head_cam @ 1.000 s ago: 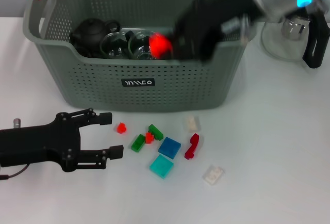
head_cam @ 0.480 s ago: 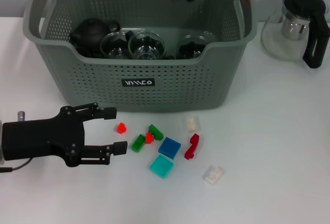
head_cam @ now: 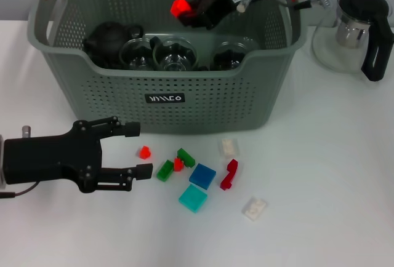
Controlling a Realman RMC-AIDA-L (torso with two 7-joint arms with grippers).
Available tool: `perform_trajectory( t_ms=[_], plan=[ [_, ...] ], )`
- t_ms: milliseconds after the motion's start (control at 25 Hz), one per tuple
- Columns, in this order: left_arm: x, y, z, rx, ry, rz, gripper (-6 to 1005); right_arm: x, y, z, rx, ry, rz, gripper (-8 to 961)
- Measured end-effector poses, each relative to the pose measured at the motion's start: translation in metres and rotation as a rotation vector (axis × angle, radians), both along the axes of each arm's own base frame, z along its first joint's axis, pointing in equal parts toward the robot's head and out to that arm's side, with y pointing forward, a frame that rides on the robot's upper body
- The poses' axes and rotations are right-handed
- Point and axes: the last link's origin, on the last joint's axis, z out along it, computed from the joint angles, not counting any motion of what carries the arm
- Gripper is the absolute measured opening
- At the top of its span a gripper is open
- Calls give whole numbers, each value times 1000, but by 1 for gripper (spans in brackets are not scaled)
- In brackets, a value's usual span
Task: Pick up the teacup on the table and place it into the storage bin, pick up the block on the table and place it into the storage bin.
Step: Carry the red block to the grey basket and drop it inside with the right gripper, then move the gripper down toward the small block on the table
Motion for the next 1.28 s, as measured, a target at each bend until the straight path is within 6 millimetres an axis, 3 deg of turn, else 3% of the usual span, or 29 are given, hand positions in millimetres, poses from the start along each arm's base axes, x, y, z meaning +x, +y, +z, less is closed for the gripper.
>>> perform_trajectory(
  t_ms=[360,600,800,1080,1200,1280],
  plan=[
    [0,0,0,-1,1,-2,876,5,3,-10,13,-14,-19,279],
    [0,-1,0,-4,-3,-3,876,1,5,-8,25,-12,-8,403],
    [-1,-2,0,-4,-4,1,876,-7,2,7,44,31,31,506],
    [-1,-3,0,-5,-5,3,875,-21,-35,48,-61,156,154,817],
    [-2,-3,0,-6,-2,6,875,-13,-55,63,-124,139,194,924],
    [-2,-2,0,-5,-1,7,875,-2,-68,68,-171,95,203,931]
  ],
)
